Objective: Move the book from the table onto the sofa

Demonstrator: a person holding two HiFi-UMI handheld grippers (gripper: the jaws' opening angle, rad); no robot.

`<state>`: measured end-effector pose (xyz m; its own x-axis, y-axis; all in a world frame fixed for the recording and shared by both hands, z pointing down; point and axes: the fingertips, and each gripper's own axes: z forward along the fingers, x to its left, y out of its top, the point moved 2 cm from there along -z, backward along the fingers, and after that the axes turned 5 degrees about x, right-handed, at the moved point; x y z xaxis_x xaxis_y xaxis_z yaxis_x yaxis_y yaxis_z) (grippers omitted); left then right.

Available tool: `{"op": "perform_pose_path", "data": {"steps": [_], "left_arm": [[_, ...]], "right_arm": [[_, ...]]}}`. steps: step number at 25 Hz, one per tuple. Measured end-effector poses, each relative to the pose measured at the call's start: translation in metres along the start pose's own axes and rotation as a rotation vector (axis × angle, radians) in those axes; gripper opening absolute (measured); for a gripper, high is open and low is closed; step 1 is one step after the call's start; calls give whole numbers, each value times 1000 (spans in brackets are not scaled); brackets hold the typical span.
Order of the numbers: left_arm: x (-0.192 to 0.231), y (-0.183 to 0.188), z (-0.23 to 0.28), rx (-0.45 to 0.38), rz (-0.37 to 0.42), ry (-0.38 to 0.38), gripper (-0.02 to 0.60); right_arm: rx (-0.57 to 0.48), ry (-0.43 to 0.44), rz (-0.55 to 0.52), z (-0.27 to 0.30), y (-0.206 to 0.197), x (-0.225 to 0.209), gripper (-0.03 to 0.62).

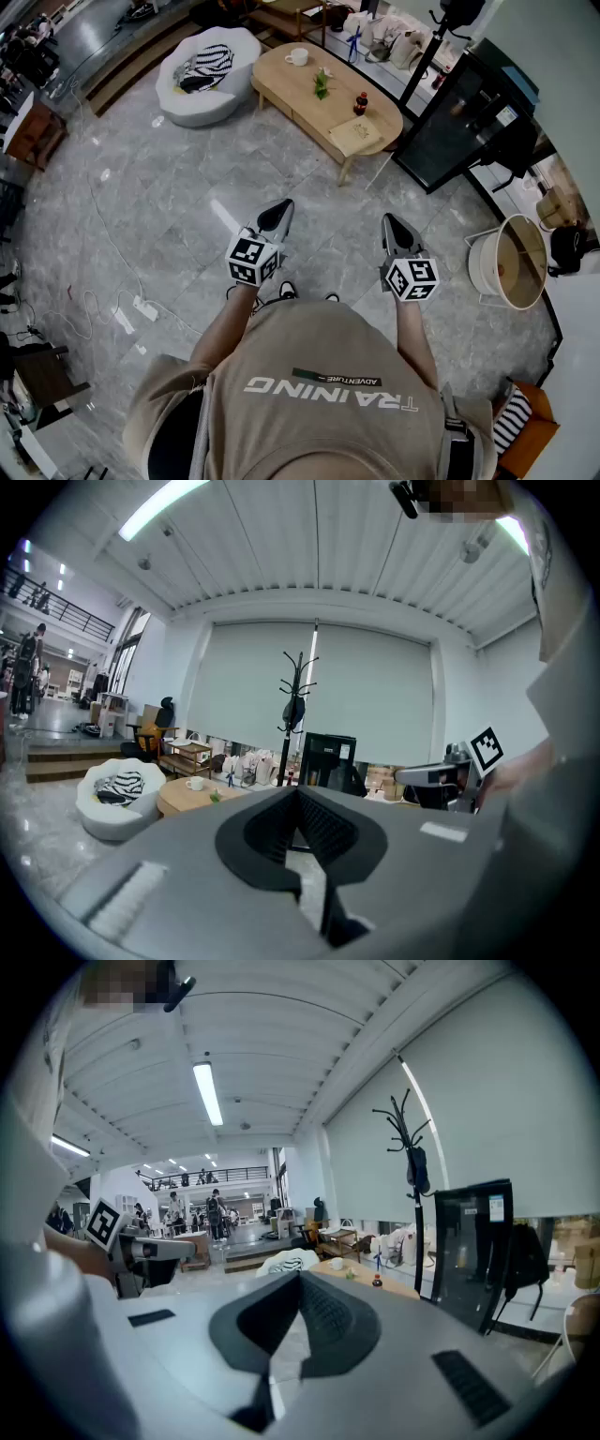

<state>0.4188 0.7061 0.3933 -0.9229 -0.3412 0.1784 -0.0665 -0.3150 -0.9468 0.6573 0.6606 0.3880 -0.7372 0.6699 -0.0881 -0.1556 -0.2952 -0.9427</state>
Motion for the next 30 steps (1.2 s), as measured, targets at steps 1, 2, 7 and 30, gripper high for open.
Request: {"op": "perform_pose_path", "data": {"steps": [1,2,7,30], "left_arm": [[8,3,1,-13,-1,3,6],[15,6,3,-25,-5,6,6],[37,5,0,-36,-37,12,6],[107,-52,-10,42,-102,-3,5]], "right_arm": [[-9,3,-4,8,5,1,5],[-17,5,-7,15,9,2,5],[-2,0,-20,32,6,13,5],[142,-26,-20,82,-20,49,5]]}}
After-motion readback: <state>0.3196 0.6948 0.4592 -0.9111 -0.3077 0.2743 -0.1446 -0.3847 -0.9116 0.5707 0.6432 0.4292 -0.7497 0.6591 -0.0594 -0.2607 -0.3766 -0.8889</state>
